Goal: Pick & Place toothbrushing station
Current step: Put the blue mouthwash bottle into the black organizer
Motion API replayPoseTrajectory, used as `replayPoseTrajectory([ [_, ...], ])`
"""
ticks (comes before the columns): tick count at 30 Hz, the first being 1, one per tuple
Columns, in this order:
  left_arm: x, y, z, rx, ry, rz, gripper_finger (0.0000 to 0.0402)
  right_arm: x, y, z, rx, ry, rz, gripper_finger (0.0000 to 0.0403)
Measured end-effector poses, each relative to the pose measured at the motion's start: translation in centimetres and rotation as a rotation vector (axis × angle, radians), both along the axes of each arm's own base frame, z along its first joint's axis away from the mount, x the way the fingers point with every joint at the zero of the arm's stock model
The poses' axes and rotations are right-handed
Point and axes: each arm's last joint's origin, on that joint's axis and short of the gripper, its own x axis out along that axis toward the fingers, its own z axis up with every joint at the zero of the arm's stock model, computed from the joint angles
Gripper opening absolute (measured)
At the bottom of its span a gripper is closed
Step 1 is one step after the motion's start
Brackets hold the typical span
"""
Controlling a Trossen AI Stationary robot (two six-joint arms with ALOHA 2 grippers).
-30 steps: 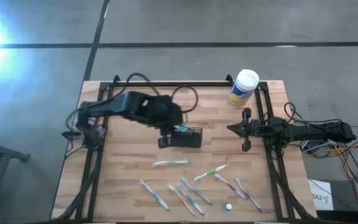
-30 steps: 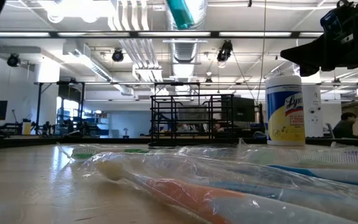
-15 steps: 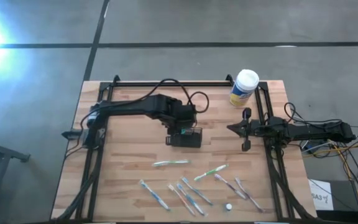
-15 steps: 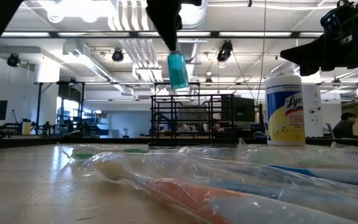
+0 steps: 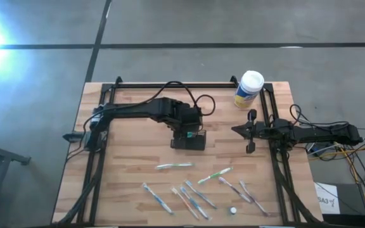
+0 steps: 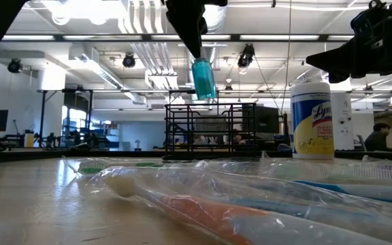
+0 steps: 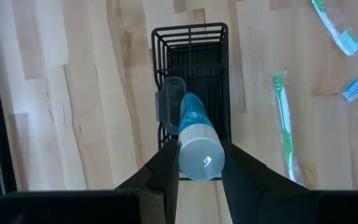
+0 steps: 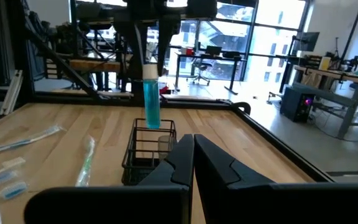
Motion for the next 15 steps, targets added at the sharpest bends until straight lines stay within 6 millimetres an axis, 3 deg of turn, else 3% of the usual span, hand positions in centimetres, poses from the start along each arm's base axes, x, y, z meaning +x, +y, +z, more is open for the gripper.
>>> replayPoseTrajectory([
  [9, 0.4, 0.1, -2.6, -0.012, 0.047, -0.007, 0.0096, 0.0, 0.0, 0.0, 0.0, 0.001, 0.0, 0.0008],
  [15, 0.6, 0.1, -3.3, -0.021, 0.045, -0.006, 0.0096, 0.0, 0.0, 0.0, 0.0, 0.0, 0.001, 0.0008],
])
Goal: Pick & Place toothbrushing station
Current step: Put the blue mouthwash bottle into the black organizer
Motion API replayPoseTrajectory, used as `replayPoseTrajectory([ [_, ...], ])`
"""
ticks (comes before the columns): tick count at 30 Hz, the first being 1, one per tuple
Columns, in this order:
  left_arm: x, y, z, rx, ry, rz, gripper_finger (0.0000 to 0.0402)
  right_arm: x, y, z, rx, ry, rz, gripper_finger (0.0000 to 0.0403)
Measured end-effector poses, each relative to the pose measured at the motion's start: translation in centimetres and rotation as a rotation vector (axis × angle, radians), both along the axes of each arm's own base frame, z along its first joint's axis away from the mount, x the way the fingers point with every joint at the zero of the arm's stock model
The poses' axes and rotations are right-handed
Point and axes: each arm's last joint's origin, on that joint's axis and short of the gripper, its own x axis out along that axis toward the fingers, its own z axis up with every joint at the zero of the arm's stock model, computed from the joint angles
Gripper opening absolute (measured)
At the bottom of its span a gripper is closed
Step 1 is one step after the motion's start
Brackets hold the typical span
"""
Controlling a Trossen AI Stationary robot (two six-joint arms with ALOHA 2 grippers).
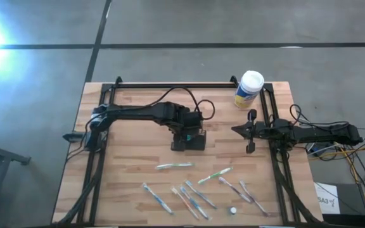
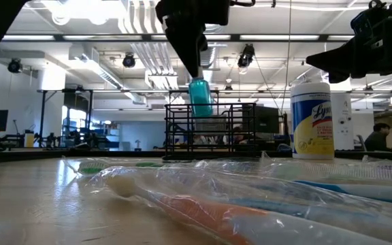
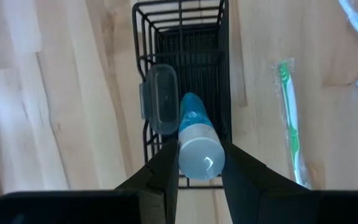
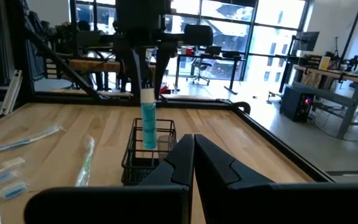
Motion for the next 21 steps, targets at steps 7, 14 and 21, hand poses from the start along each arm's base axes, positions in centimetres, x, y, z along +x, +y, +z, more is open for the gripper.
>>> replayPoseTrajectory([
  [7, 0.7, 0.0, -0.6, -0.007, -0.012, -0.003, 0.0096, 0.0, 0.0, 0.0, 0.0, 0.0, 0.0, 0.0008],
  [14, 1.7, 0.0, -2.5, -0.009, 0.027, -0.015, 0.0096, 0.0, 0.0, 0.0, 0.0, 0.002, 0.0, 0.0008],
  [21, 2.5, 0.0, -4.6, -0.012, 0.08, -0.022, 0.0096, 0.0, 0.0, -0.1, 0.001, 0.005, 0.0, 0.0008],
])
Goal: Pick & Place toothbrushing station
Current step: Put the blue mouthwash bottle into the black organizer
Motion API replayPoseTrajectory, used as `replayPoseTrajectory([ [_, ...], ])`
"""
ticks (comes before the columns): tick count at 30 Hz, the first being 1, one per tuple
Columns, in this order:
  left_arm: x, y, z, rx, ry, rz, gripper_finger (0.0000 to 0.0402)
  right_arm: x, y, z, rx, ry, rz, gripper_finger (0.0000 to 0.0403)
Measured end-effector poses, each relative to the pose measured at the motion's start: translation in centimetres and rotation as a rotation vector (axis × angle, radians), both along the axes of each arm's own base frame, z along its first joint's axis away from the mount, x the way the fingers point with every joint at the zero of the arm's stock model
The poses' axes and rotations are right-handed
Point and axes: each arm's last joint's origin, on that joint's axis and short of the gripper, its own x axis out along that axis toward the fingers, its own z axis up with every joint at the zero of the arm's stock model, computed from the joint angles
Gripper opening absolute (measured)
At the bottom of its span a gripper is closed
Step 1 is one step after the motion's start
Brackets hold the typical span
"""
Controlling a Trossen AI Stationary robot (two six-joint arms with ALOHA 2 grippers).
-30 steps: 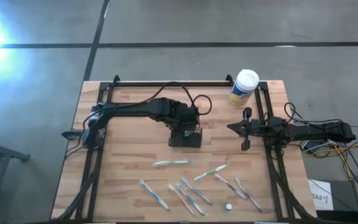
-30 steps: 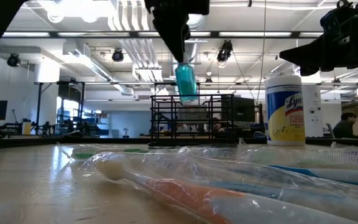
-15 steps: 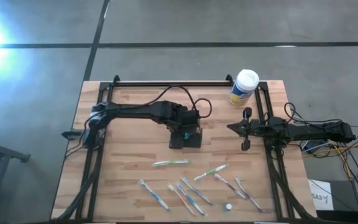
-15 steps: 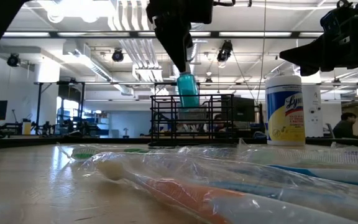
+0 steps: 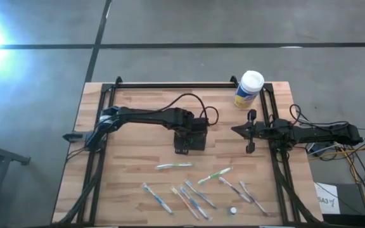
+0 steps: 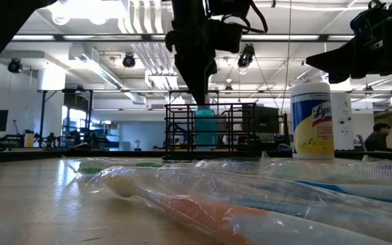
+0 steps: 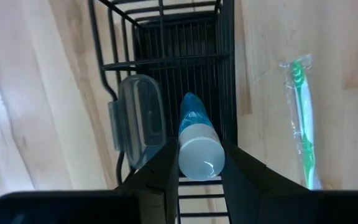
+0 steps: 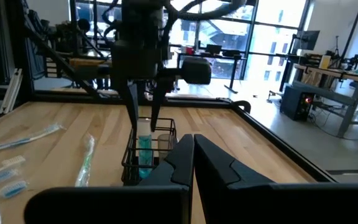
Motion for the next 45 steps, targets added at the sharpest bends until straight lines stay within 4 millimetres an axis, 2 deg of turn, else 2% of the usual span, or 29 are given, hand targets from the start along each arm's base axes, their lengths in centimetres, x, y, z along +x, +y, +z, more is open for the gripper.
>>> replayPoseTrajectory([
  [6, 0.5, 0.1, -1.4, 0.002, 0.038, -0.01, 0.0096, 0.0, 0.0, 0.0, 0.0, 0.0, 0.0, 0.0008],
  [14, 0.7, 0.2, -2.0, -0.001, 0.046, -0.005, 0.0096, 0.0, 0.0, 0.0, 0.0, 0.0, 0.0, 0.0008],
  [23, 0.7, 0.2, -1.5, -0.006, 0.031, 0.0, 0.0184, 0.0, 0.0, 0.0, 0.0, 0.0, 0.001, 0.0008],
  [31, 1.0, 0.2, 0.1, -0.004, -0.025, 0.003, 0.0196, 0.0, 0.0, 0.0, 0.0, 0.0, 0.001, 0.0008],
  [36, 0.8, 0.1, 1.3, -0.014, -0.028, 0.001, 0.0197, 0.0, 0.0, 0.0, 0.0, 0.0, 0.001, 0.0008],
  [39, 0.3, 0.0, 2.7, -0.06, -0.015, -0.025, 0.0197, 0.0, 0.0, 0.0, 0.0, 0.0, 0.001, 0.0008],
  [42, -0.8, -0.3, 5.7, -0.154, -0.08, -0.074, 0.0185, 0.0, 0.0, 0.0, 0.0, 0.0, 0.001, 0.0008],
  [45, -3.1, -0.5, 9.9, -0.189, -0.232, -0.094, 0.0155, 0.0, 0.0, 0.0, 0.0, 0.0, 0.002, 0.0008],
])
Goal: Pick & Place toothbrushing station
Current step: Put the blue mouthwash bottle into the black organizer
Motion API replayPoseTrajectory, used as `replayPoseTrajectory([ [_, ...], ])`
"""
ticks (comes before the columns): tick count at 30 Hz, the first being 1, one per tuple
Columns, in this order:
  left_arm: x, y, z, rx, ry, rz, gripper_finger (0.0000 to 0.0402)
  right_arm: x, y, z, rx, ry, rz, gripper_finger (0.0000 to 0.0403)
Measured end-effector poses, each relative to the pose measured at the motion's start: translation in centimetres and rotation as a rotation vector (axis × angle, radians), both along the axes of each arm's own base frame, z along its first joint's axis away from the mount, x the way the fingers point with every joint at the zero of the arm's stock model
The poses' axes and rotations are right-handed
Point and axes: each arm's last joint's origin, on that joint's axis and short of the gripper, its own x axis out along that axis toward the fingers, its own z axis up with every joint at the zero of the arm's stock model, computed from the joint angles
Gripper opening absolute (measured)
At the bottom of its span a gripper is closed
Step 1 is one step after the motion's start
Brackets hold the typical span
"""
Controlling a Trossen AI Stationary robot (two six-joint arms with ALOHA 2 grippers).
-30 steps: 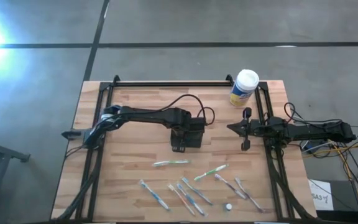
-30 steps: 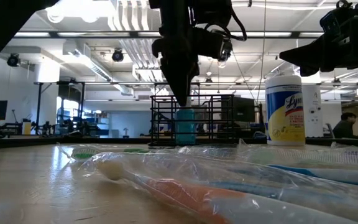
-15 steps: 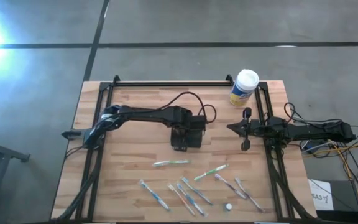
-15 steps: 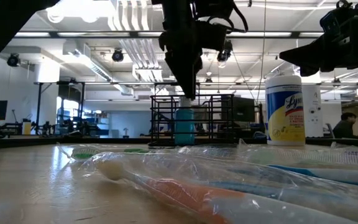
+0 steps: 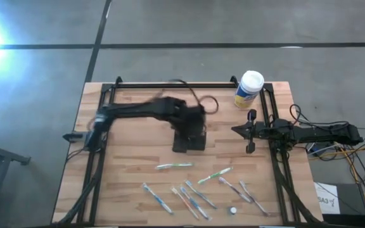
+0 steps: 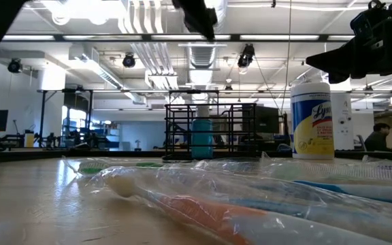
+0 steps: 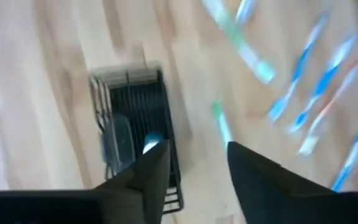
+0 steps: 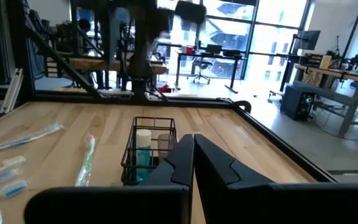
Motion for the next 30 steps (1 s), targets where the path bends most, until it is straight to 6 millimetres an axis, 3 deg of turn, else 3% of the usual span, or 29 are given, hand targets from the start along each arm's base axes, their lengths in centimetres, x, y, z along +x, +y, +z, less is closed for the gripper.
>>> replayPoseTrajectory([
  [5, -5.6, -0.1, 4.3, -0.017, -0.194, 0.034, 0.0075, 0.0, 0.0, 0.0, 0.0, 0.0, 0.0, 0.0008],
  [10, -12.3, -0.1, 4.2, -0.031, -0.384, 0.064, 0.0008, 0.0, 0.0, 0.0, -0.002, 0.0, 0.0, 0.0008],
  [13, -16.2, -0.1, 1.9, -0.039, -0.534, 0.134, 0.0008, 0.0, 0.0, 0.0, -0.042, 0.006, -0.002, 0.0008],
  [18, -20.8, 0.0, -4.5, -0.134, -0.797, 0.245, 0.0004, 0.0, 0.0, 0.5, -0.062, -0.04, -0.018, 0.0008],
  [23, -23.6, 0.0, -9.7, -0.233, -1.005, 0.3, 0.0003, -0.1, 0.0, 1.0, -0.061, -0.093, -0.022, 0.0008],
  [30, -26.4, 0.1, -13.1, -0.161, -1.078, 0.316, 0.0001, -0.1, 0.0, 1.2, -0.054, -0.116, -0.022, 0.0008],
])
